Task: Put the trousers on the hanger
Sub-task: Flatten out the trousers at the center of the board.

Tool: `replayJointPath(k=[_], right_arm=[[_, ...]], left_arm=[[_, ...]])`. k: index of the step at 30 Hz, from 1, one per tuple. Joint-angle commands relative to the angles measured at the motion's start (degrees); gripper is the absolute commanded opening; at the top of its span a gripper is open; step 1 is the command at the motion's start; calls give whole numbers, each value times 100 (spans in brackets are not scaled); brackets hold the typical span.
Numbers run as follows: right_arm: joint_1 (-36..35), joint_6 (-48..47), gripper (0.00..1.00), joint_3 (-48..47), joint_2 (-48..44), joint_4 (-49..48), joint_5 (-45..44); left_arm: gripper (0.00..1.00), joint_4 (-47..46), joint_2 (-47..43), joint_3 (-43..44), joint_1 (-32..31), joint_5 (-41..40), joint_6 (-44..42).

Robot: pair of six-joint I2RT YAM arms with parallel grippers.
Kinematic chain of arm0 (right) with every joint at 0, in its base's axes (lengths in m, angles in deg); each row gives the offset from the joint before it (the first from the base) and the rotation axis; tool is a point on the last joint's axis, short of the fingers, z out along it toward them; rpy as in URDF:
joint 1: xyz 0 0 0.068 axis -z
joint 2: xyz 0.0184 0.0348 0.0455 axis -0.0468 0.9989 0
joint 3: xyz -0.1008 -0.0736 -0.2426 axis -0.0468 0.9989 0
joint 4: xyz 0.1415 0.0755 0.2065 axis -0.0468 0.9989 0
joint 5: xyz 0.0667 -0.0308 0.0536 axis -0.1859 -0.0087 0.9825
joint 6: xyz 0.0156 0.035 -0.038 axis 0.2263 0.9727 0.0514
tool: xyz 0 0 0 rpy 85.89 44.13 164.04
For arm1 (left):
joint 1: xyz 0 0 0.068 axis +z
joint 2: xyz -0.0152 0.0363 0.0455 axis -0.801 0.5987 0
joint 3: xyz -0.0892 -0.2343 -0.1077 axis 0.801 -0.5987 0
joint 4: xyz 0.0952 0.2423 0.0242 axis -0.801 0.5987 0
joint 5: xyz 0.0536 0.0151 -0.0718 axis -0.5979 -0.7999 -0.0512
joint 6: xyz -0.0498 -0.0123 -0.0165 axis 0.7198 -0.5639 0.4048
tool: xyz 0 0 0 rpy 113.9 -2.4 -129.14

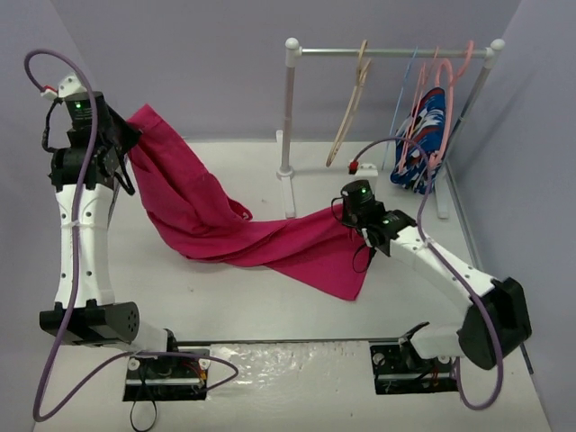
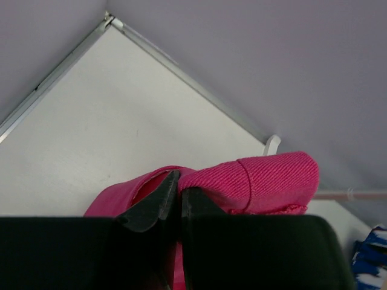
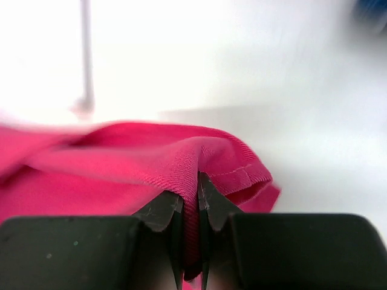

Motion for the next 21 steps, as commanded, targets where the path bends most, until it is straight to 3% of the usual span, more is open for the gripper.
replayJointPath(k=[1, 4, 7, 10, 11, 12, 15, 21], right_arm=[[54, -766, 0, -1164, -1561, -54, -745], [40, -653, 4, -999, -2110, 324, -278], [21, -343, 16, -486, -2630, 770, 451], [3, 40, 48, 0, -3081, 1100, 1198], [-21, 275, 64, 258, -3385, 1265, 1465], [-28, 359, 69, 389, -3479, 1324, 1620], [-41, 516, 79, 706, -3645, 1438, 1936], [-41, 131, 79, 499, -2596, 1157, 1390]], left_arm=[[0, -516, 3, 1215, 824, 456, 850], [0, -719, -298, 835, 1179, 504, 1128], [0, -1170, -908, -254, 1506, 534, 1285], [0, -1349, -1265, -1116, 1712, 845, 1284], [0, -1396, -1414, -1500, 1791, 954, 1198], [0, -1429, -1513, -1763, 1818, 1003, 1110], [0, -1527, -1795, -2502, 1887, 1162, 865], [0, -1420, -2173, -3343, 1993, 1656, 342]])
